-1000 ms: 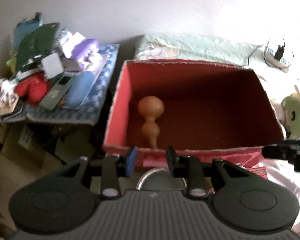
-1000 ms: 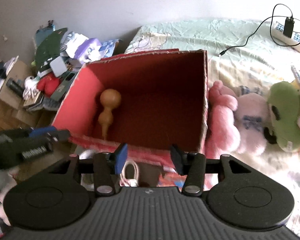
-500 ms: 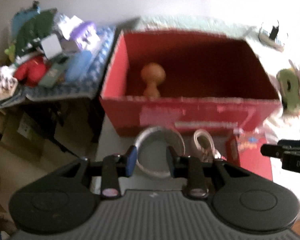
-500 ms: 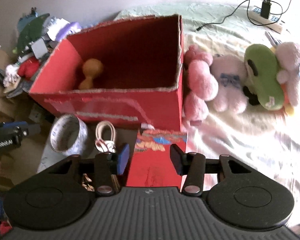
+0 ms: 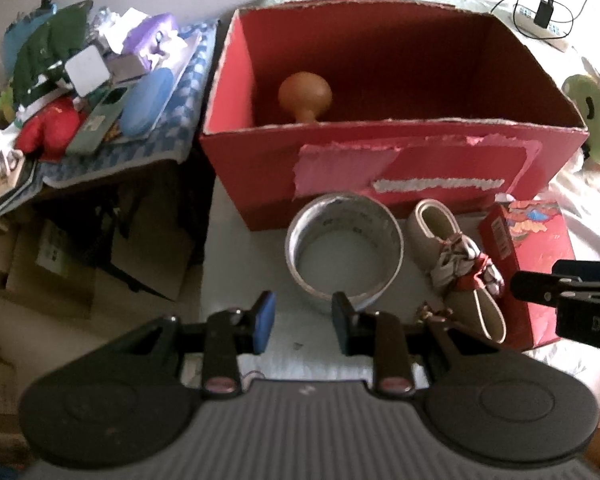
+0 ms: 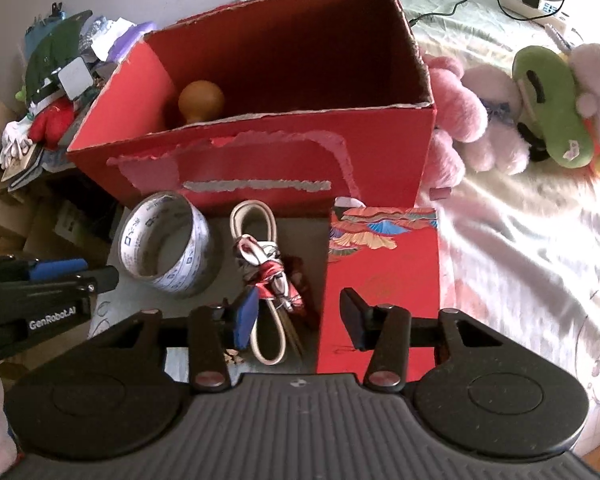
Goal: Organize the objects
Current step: 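Withdraw the right gripper from the box toward the tape roll, then grasp the rim of the clear packing tape roll with the right gripper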
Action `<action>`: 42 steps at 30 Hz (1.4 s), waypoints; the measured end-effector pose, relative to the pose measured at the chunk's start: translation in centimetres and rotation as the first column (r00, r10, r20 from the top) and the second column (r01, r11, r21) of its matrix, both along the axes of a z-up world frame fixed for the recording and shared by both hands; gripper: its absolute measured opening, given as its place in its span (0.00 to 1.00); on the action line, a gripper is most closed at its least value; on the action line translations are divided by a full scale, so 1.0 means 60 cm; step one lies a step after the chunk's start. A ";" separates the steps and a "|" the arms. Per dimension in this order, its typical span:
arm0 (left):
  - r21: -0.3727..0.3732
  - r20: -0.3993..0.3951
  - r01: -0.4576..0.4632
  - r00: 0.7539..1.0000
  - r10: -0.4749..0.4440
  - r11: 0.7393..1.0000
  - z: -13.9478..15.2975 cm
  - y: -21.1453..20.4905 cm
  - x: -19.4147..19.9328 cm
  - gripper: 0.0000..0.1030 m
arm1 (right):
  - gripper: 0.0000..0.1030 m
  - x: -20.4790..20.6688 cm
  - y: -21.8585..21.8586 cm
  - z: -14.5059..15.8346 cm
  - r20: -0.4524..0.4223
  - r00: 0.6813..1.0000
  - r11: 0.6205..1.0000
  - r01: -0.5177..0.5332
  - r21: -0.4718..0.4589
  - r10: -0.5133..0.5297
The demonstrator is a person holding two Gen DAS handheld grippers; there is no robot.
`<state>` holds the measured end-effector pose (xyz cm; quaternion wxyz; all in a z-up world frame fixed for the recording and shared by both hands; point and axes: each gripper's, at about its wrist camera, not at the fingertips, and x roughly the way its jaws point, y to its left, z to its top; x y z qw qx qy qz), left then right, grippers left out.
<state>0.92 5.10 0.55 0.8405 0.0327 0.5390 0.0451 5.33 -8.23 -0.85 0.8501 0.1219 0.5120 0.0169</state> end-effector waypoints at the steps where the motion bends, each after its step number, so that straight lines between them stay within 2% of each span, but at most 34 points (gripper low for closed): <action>1: -0.001 -0.002 -0.002 1.000 0.002 1.000 -0.001 0.002 0.001 0.28 | 0.47 -0.001 0.003 0.000 0.000 1.000 1.000 0.002 -0.007 -0.002; 4: -0.009 -0.010 -0.005 1.000 0.005 1.000 -0.006 0.007 0.002 0.26 | 0.47 -0.003 0.011 0.000 0.002 1.000 1.000 0.013 -0.023 -0.013; 7: -0.028 -0.015 -0.003 1.000 0.003 1.000 -0.008 0.014 0.001 0.24 | 0.41 -0.004 0.010 0.001 -0.002 0.999 0.999 0.034 -0.005 -0.034; 10: -0.023 -0.020 -0.005 1.000 0.005 1.000 -0.009 0.018 0.003 0.24 | 0.41 -0.005 0.016 0.000 -0.007 0.999 0.999 0.042 -0.013 -0.043; 18: -0.035 -0.038 -0.049 0.998 0.048 0.998 -0.015 0.031 0.006 0.24 | 0.40 0.000 0.022 -0.001 -0.004 1.000 1.000 0.015 0.001 -0.015; 24: -0.080 -0.068 -0.079 0.995 0.074 0.994 -0.021 0.049 0.011 0.29 | 0.38 0.006 0.021 -0.001 0.002 1.000 1.000 -0.002 0.010 0.002; 30: -0.099 -0.067 -0.060 0.996 0.054 0.993 -0.020 0.050 0.015 0.28 | 0.35 0.007 0.019 -0.008 -0.008 1.000 1.000 0.003 0.019 -0.003; 34: -0.186 -0.075 -0.053 0.996 0.039 0.981 -0.021 0.060 0.026 0.27 | 0.31 0.015 0.024 -0.002 0.030 1.000 0.998 -0.010 0.056 0.009; 37: -0.174 -0.073 -0.062 0.996 0.050 0.983 -0.023 0.064 0.041 0.23 | 0.26 0.034 0.037 0.007 0.086 0.996 0.996 -0.030 0.081 0.023; 42: -0.214 -0.089 -0.069 0.995 0.051 0.974 -0.031 0.068 0.060 0.21 | 0.25 0.068 0.066 0.008 0.129 0.989 0.990 -0.087 0.108 0.073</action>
